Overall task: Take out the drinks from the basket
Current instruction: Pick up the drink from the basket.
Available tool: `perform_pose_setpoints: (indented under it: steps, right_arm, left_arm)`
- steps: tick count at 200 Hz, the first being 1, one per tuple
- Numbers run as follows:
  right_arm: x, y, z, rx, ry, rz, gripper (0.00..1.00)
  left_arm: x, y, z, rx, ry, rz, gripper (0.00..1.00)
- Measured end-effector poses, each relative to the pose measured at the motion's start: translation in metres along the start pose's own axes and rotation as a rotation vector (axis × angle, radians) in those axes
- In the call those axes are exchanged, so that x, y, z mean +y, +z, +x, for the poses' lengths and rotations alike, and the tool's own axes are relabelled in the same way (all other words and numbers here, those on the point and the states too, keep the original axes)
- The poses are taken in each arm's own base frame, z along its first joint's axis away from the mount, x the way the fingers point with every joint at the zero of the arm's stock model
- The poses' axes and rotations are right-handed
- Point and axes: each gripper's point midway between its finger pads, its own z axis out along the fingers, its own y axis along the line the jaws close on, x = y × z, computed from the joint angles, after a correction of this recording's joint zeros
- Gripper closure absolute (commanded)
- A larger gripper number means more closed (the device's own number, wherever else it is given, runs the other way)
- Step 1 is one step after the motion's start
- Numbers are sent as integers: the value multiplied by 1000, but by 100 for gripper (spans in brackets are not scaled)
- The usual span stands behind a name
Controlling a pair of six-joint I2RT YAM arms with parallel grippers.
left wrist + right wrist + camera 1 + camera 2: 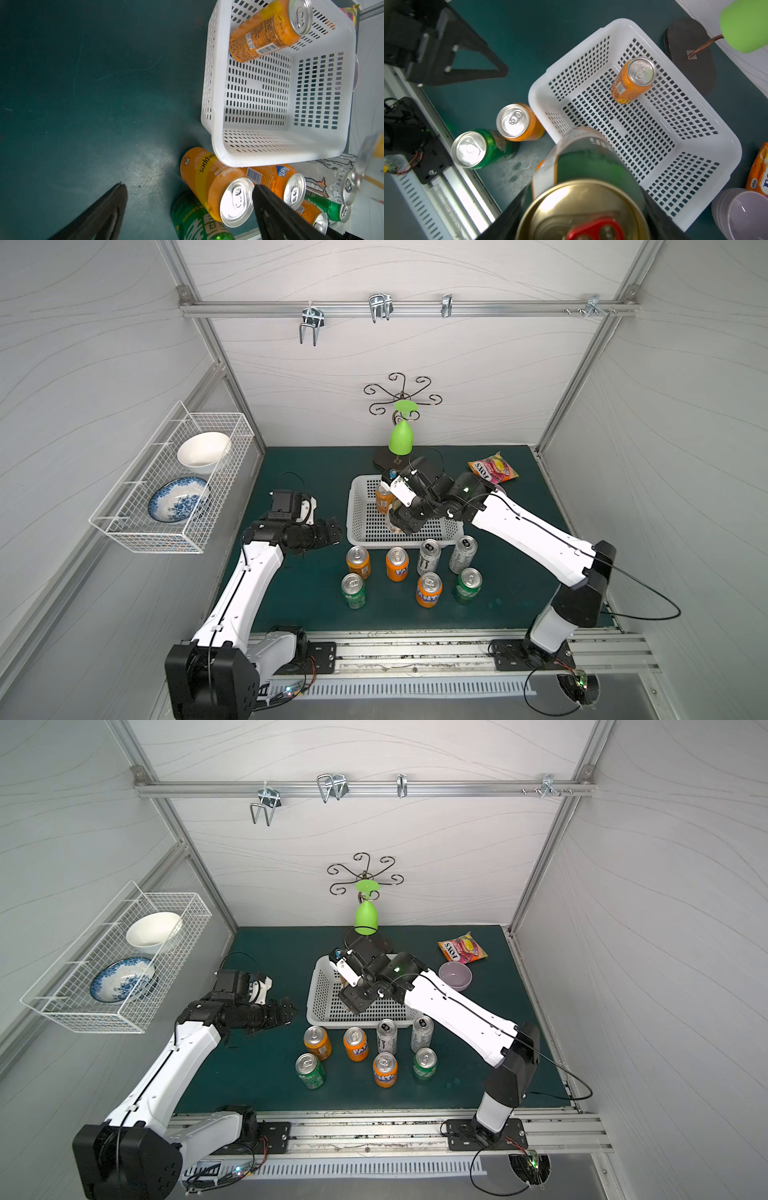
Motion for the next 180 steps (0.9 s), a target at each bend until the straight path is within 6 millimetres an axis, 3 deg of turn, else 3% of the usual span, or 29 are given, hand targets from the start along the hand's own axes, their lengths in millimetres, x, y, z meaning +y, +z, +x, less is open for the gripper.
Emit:
perform_pose_setpoints:
  steps: [50, 76, 114, 180]
  right_arm:
    - [33, -42, 8, -30, -68, -30, 35]
    - [48, -52, 20, -28, -97, -43, 35]
    - [78, -50, 46, 14, -141, -89, 35]
    - [112, -23, 89, 112, -170, -130, 35]
  left_arm:
    - [0, 0, 0, 0, 1, 1, 2]
    - [0, 0, 0, 1, 1, 2, 2]
    - [0, 1, 1, 7, 0, 2, 2]
    - [0, 2, 1, 8, -1, 3, 2]
